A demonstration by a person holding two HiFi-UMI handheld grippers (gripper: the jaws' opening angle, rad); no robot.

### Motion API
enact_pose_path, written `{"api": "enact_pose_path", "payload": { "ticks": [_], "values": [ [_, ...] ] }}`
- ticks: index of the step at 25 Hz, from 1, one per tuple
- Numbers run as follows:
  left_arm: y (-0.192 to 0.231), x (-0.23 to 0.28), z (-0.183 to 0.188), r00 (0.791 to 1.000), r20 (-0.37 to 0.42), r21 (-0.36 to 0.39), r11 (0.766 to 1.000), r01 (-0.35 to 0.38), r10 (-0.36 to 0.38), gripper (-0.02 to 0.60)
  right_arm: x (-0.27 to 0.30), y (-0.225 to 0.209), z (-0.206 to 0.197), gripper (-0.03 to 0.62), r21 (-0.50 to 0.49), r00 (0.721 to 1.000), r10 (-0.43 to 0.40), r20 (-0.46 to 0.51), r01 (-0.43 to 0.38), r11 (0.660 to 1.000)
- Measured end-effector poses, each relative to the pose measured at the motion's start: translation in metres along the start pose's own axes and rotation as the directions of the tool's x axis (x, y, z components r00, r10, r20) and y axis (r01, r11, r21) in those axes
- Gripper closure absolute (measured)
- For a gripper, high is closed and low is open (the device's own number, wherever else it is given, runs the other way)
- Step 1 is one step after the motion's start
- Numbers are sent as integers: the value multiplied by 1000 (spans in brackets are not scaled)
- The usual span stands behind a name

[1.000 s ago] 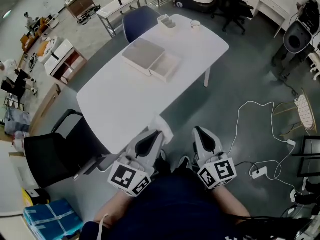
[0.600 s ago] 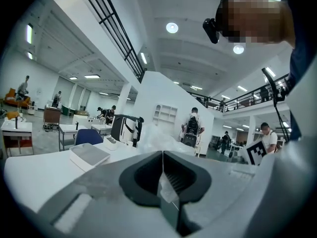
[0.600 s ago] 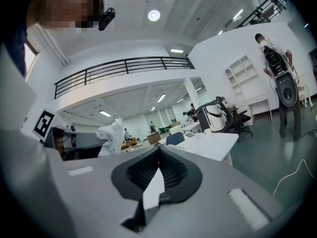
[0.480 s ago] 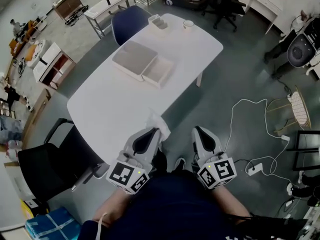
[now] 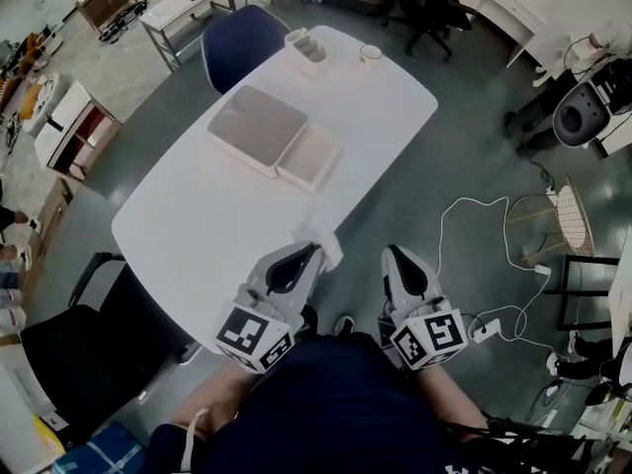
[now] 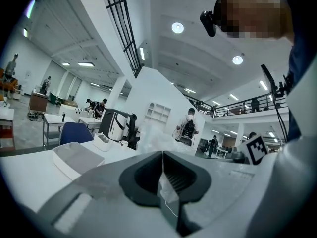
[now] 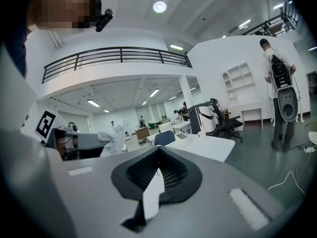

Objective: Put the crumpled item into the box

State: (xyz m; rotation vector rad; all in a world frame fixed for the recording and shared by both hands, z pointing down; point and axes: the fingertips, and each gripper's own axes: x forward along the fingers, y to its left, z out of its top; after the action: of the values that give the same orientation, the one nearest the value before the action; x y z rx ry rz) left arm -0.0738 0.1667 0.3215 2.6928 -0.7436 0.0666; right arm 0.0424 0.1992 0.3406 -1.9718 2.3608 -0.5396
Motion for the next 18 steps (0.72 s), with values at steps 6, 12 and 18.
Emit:
{"api": "enact_pose_path", "payload": {
  "ticks": [6, 12, 18],
  "values": [
    [28, 11, 8, 999, -14, -8, 999, 43, -43, 572, 25, 1, 3, 591, 11, 999, -46, -10, 46, 999],
    [49, 22, 6, 997, -32, -16, 997, 73, -73, 572, 38, -2, -6, 592, 23, 995, -93, -34, 94, 995],
    [61, 41, 2, 995, -68, 8, 997, 78, -77, 572, 55, -13, -10, 591, 31, 992, -110, -57, 112, 993]
  ]
}}
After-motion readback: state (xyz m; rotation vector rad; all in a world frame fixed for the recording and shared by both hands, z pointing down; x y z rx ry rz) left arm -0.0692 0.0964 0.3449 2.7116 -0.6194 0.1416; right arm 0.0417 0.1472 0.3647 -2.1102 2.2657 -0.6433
